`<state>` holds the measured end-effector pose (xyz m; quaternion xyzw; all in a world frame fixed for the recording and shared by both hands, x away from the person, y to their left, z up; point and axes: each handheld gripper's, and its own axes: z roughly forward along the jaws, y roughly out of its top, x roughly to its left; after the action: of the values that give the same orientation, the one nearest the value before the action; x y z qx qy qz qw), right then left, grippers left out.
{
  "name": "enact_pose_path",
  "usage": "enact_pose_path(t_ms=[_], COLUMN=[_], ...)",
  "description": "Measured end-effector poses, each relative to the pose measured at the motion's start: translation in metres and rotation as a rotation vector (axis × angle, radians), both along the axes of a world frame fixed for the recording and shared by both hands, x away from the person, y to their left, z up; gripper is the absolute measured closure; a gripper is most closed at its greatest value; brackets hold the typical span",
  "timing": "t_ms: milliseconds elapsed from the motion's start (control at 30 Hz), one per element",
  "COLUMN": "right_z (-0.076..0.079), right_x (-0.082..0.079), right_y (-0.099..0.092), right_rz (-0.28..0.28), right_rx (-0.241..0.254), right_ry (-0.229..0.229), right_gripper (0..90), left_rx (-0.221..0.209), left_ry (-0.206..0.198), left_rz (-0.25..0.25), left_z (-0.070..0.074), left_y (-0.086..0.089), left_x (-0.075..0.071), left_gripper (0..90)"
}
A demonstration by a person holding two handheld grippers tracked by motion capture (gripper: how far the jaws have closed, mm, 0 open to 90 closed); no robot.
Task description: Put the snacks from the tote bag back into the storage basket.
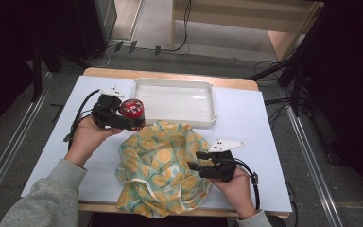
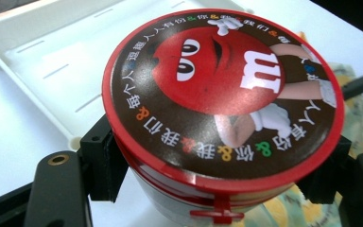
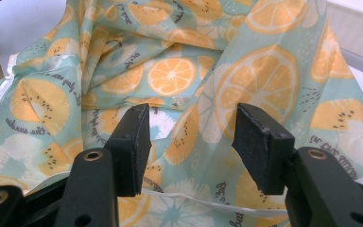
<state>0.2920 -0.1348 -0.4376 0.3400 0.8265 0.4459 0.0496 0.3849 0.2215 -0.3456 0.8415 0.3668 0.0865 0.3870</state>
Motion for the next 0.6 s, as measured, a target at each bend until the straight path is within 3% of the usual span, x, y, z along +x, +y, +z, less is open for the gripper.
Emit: enact_pose_path(t_ms=[600], right_z=[-0.001], right_x=[0.0], right_y=[0.001], right_rz=[0.006], right_rx=[-0.004], right_ry=[0.009], right_gripper=[48.2], left_rx=[0.036], left_ry=[-0.01], left_rz=[0.05], left_z=[-0.008], left_y=[-0.013], left_x=[0.033], left_gripper=[25.8])
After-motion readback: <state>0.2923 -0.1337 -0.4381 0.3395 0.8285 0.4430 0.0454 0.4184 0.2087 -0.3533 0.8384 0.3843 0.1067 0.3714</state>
